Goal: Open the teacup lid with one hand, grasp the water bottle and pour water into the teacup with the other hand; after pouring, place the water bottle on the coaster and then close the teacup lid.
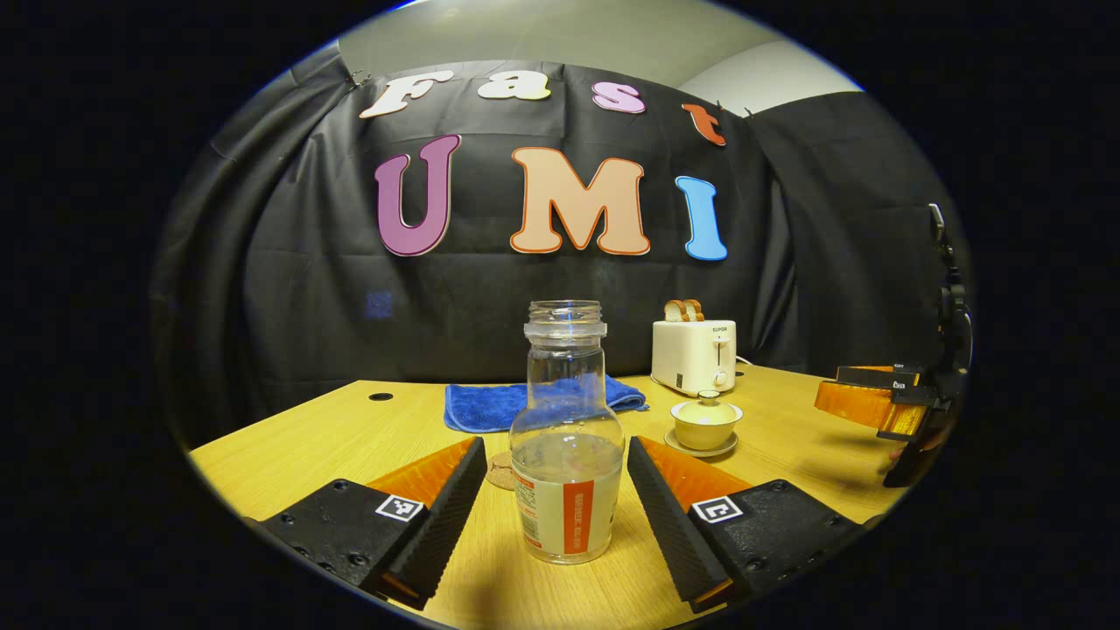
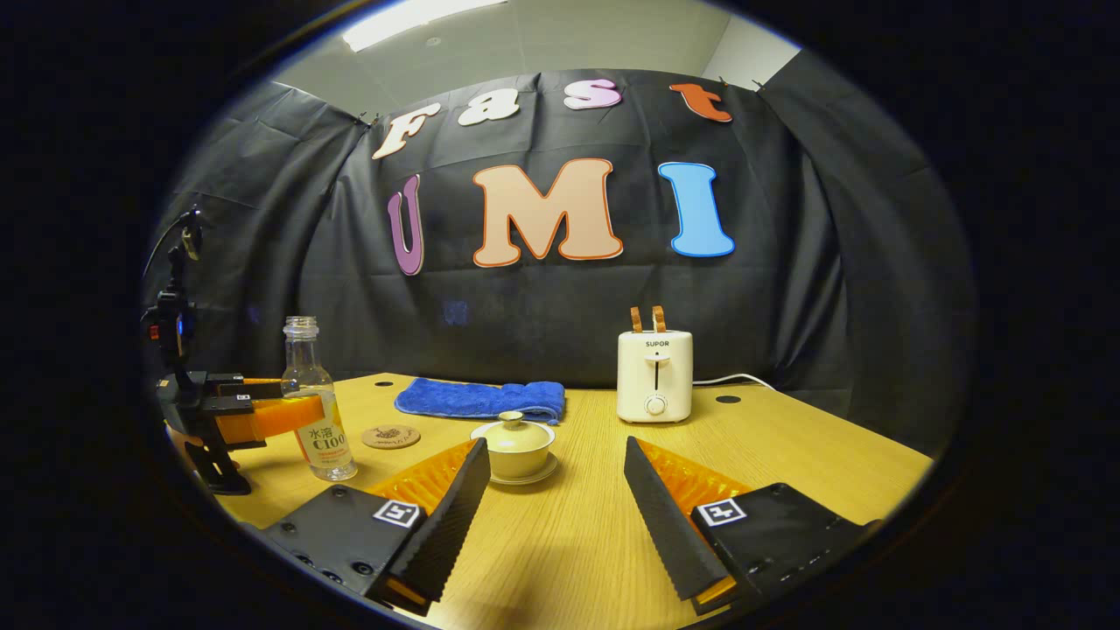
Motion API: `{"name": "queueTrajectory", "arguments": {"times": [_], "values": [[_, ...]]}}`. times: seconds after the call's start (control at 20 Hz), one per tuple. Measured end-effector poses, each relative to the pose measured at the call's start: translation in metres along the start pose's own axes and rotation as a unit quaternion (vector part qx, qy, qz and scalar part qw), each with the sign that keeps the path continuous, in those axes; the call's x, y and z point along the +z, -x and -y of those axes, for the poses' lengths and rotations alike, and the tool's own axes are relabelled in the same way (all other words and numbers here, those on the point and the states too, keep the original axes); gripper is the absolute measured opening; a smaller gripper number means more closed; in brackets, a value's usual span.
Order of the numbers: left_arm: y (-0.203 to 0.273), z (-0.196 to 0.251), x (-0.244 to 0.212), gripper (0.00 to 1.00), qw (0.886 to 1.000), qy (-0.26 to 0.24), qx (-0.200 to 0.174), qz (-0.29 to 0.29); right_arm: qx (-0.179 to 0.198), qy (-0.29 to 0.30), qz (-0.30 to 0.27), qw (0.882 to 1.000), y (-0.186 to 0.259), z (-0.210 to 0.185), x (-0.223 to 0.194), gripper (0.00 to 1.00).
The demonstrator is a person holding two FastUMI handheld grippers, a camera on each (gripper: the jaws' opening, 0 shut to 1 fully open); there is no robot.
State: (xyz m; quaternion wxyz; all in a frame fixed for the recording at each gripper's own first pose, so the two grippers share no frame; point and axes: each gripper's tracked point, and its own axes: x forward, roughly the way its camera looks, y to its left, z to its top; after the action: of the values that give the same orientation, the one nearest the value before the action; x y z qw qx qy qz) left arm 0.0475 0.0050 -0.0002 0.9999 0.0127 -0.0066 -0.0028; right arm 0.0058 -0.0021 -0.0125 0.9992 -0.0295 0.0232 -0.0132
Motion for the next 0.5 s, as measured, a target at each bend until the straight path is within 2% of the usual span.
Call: {"name": "queueTrajectory", "arguments": {"times": [0.25,0.5], "values": [[0.000,0.000,0.000,0.95,1.000,-0.001,0.001,0.001,0.008,0.000,0.000,1.000,-0.001,-0.003,0.000,0.97],[0.000,-0.001,0.000,0.95,1.000,-0.001,0.004,0.001,0.044,-0.001,-0.022,0.999,-0.024,-0.016,-0.008,0.97]]}}
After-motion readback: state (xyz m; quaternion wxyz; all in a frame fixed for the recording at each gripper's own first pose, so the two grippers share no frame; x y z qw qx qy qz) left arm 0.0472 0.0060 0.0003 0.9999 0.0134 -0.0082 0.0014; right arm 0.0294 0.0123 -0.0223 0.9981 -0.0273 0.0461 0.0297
